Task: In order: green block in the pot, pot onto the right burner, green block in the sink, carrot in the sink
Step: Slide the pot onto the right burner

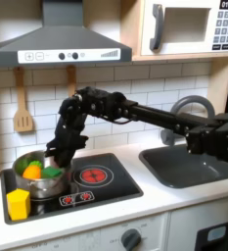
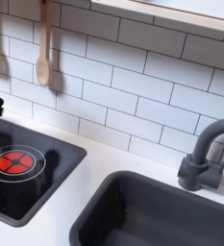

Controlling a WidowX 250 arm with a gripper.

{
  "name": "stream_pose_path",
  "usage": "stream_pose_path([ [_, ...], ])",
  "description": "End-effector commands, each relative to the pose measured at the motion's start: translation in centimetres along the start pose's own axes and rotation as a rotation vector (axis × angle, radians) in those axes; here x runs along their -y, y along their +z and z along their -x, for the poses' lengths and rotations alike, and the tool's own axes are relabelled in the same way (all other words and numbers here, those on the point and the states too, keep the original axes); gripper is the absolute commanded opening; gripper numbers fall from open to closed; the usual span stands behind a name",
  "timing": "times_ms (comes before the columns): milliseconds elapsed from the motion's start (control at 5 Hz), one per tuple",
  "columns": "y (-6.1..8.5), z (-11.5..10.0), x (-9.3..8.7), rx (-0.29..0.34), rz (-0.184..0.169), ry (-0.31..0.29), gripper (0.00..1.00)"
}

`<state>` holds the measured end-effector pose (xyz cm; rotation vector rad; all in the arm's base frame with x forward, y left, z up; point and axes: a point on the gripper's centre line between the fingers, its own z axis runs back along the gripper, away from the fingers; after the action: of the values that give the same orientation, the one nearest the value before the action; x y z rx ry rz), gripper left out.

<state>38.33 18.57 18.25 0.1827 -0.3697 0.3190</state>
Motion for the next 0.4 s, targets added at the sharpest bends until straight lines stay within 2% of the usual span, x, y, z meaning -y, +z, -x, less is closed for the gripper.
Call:
stream_pose_path([
  [0, -0.45, 0.54, 0.36, -0.014, 0.006, -0.009, 0.0],
  [200, -0.62, 0.8, 0.58, -0.022, 0.014, -0.012, 0.0],
])
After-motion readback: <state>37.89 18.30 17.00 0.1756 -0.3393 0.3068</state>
